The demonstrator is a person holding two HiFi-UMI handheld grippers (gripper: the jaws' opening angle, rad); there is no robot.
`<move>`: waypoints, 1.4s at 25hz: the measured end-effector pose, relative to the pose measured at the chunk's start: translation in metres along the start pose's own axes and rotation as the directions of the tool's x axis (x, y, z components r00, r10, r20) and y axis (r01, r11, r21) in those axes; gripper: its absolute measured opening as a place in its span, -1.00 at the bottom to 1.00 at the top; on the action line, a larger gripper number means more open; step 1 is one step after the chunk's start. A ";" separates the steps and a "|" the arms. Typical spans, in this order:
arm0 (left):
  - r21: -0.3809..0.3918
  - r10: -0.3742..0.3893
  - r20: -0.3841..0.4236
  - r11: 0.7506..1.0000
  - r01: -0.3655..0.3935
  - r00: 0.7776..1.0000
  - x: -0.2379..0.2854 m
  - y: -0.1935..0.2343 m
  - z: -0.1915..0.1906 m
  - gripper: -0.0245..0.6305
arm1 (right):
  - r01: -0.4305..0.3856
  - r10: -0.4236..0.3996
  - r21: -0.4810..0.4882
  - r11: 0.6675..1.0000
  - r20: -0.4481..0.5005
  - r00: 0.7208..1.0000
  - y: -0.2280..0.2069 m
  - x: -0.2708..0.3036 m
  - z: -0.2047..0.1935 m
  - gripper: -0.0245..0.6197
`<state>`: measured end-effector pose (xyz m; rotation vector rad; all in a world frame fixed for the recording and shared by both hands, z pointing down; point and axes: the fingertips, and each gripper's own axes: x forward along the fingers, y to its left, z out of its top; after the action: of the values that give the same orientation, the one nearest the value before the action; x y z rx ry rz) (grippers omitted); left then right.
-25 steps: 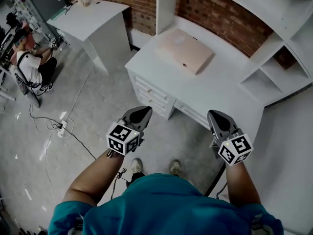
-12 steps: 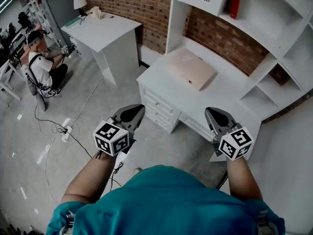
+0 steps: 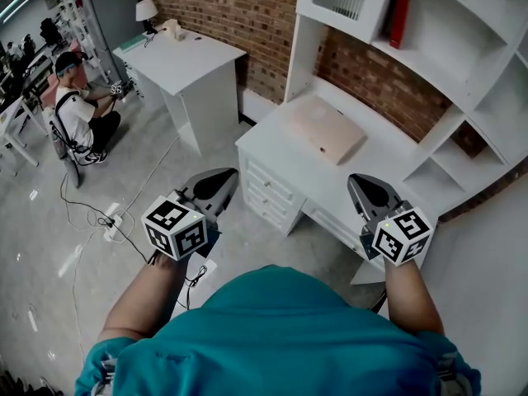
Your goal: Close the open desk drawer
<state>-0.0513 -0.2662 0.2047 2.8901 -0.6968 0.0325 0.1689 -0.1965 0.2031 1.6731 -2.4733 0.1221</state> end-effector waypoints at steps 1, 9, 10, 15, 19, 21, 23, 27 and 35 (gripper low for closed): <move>-0.001 -0.001 0.004 1.000 0.001 1.000 -0.002 -0.001 0.002 -0.87 | -0.001 0.001 0.002 1.000 0.004 1.000 0.000 -0.001 0.002 -0.86; -0.001 -0.005 0.032 1.000 0.005 0.999 -0.009 -0.007 0.014 -0.87 | -0.016 0.016 0.004 1.000 0.017 1.000 0.004 -0.004 0.007 -0.86; -0.003 -0.006 0.033 1.000 0.006 0.999 -0.009 -0.008 0.014 -0.87 | -0.015 0.015 0.007 1.000 0.018 1.000 0.004 -0.004 0.007 -0.86; -0.012 -0.006 0.029 1.000 0.006 1.000 -0.010 -0.008 0.012 -0.87 | -0.014 0.014 0.029 0.999 0.031 0.999 0.003 -0.005 0.008 -0.86; -0.014 -0.010 0.021 1.000 0.010 1.000 -0.008 -0.010 0.009 -0.87 | -0.015 0.014 0.034 0.999 0.026 1.000 0.002 -0.005 0.005 -0.86; -0.016 -0.012 0.016 1.000 0.012 1.000 -0.007 -0.011 0.008 -0.87 | -0.014 0.013 0.036 0.999 0.025 1.000 0.002 -0.005 0.005 -0.86; -0.015 -0.015 0.012 1.000 0.015 1.000 -0.006 -0.012 0.008 -0.87 | -0.010 0.010 0.035 0.999 0.025 1.000 0.001 -0.006 0.006 -0.86; -0.010 -0.018 0.002 1.000 0.018 1.000 -0.005 -0.014 0.010 -0.87 | -0.008 0.008 -0.001 1.000 0.017 1.000 0.002 -0.006 0.007 -0.86; -0.008 -0.022 -0.012 1.000 0.022 1.000 -0.004 -0.015 0.008 -0.87 | -0.015 0.015 -0.012 1.000 0.013 1.000 0.004 -0.006 0.009 -0.86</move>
<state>-0.0486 -0.2528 0.1939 2.8870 -0.6616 0.0443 0.1666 -0.1906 0.1927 1.6562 -2.4914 0.0983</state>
